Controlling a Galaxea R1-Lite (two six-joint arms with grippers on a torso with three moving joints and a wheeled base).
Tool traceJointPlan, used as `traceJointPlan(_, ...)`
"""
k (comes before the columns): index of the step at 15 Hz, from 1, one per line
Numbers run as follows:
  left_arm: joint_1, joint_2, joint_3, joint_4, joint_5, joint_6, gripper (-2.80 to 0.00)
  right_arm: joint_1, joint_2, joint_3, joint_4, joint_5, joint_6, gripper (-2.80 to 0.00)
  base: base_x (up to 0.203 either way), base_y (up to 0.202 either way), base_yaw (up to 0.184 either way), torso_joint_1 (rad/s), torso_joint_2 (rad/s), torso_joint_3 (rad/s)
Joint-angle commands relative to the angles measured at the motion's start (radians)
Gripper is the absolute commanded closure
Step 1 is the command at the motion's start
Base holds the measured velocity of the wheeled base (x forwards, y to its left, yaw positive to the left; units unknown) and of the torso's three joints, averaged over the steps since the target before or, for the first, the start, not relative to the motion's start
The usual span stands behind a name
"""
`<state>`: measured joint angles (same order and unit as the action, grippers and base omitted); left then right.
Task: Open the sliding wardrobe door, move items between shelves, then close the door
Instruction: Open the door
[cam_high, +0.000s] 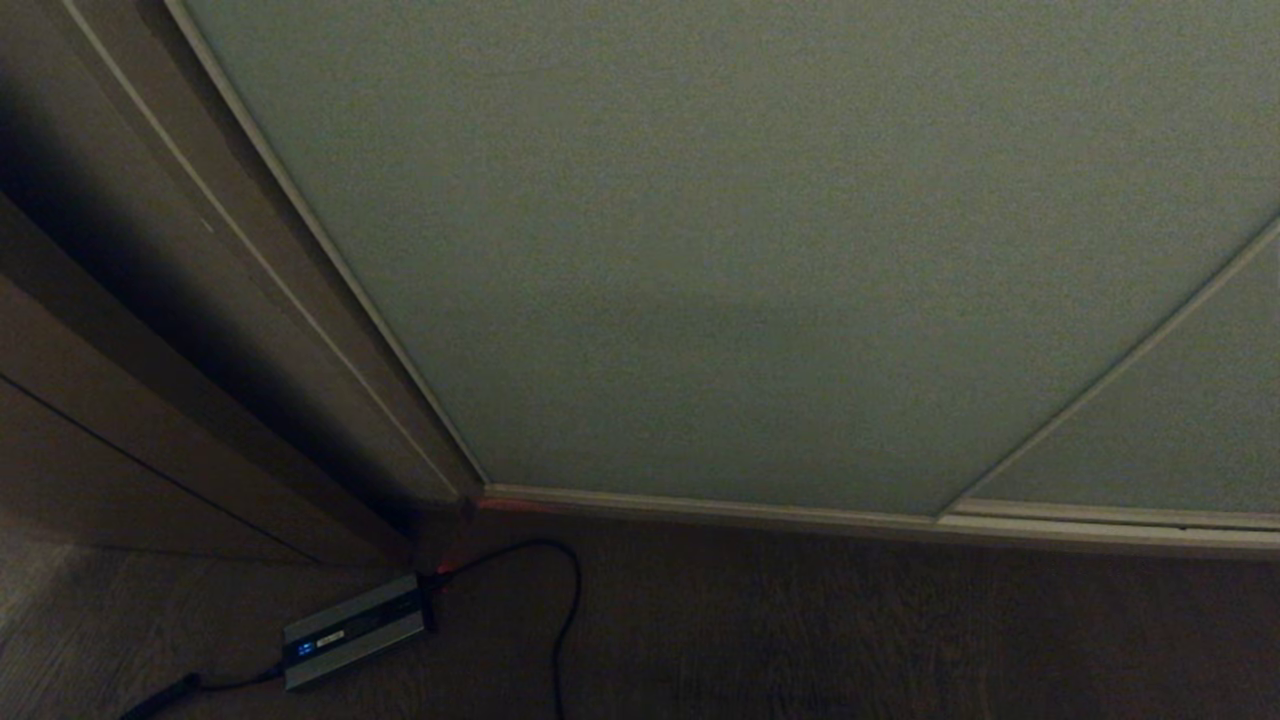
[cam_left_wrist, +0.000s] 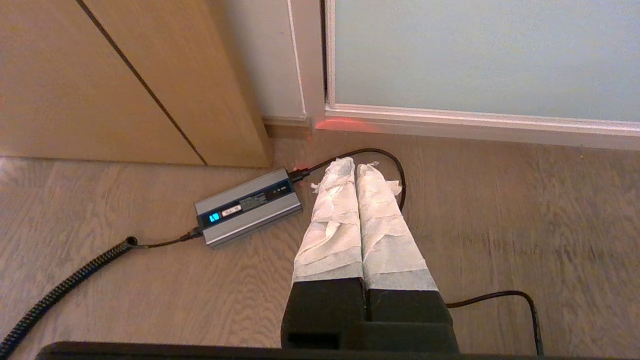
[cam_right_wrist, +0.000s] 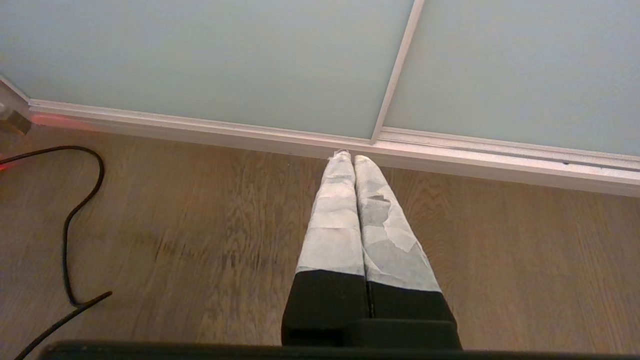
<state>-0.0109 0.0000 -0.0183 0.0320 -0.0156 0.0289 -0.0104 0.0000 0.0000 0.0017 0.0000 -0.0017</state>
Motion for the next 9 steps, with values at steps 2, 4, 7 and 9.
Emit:
traceJointPlan(2, 0.000, 0.000, 0.000, 0.000, 0.000, 0.000, 0.00, 0.000, 0.001, 0.005, 0.000, 0.000, 0.000, 0.00, 0.000, 0.000, 0.000, 0.000, 0.00, 0.000)
traceJointPlan(4, 0.000, 0.000, 0.000, 0.000, 0.000, 0.000, 0.00, 0.000, 0.001, 0.005, 0.000, 0.000, 0.000, 0.00, 0.000, 0.000, 0.000, 0.000, 0.00, 0.000)
traceJointPlan(7, 0.000, 0.001, 0.000, 0.000, 0.000, 0.000, 0.00, 0.000, 0.002, 0.005, 0.000, 0.000, 0.000, 0.00, 0.000, 0.000, 0.000, 0.000, 0.00, 0.000)
traceJointPlan(9, 0.000, 0.000, 0.000, 0.002, 0.000, 0.000, 0.00, 0.000, 0.001, 0.005, 0.000, 0.000, 0.000, 0.00, 0.000, 0.000, 0.000, 0.000, 0.00, 0.000)
